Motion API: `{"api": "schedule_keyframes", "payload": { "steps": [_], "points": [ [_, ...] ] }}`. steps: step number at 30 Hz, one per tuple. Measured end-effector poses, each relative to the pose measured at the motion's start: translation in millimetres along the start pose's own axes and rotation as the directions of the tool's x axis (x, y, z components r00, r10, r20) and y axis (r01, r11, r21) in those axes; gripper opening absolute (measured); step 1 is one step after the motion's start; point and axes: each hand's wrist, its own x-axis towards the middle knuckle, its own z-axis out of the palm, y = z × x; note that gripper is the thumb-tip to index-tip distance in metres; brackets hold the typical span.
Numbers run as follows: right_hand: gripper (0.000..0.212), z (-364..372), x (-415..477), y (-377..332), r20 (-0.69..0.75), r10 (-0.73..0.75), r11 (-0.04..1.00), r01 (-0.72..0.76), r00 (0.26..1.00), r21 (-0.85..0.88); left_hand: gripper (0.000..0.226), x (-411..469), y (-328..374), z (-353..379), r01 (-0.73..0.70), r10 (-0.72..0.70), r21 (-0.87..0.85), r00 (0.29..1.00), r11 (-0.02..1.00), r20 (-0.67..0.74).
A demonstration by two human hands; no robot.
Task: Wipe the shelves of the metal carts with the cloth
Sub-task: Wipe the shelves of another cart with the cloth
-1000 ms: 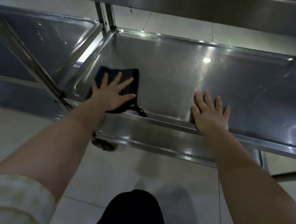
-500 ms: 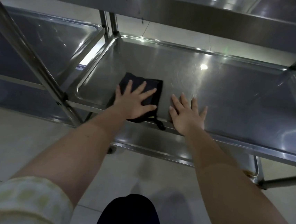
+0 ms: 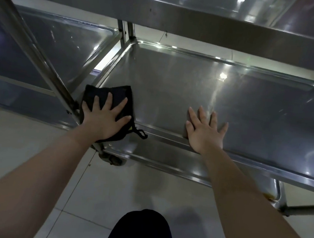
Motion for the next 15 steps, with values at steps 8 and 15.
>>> {"api": "schedule_keyframes", "payload": {
  "steps": [8,15],
  "points": [
    [0.052,0.0,0.1,-0.9,0.004,-0.002,1.000,0.002,1.000,0.018,0.068,52.1,36.4,-18.0,0.034,-0.032,-0.040,0.998,0.999,0.047],
    [0.055,-5.1,-2.1,6.4,-0.143,0.065,0.928,-0.007,0.988,0.372,0.068,85.5,169.7,-20.7,-0.167,0.167,-0.016,0.985,0.986,-0.041]
  ]
}}
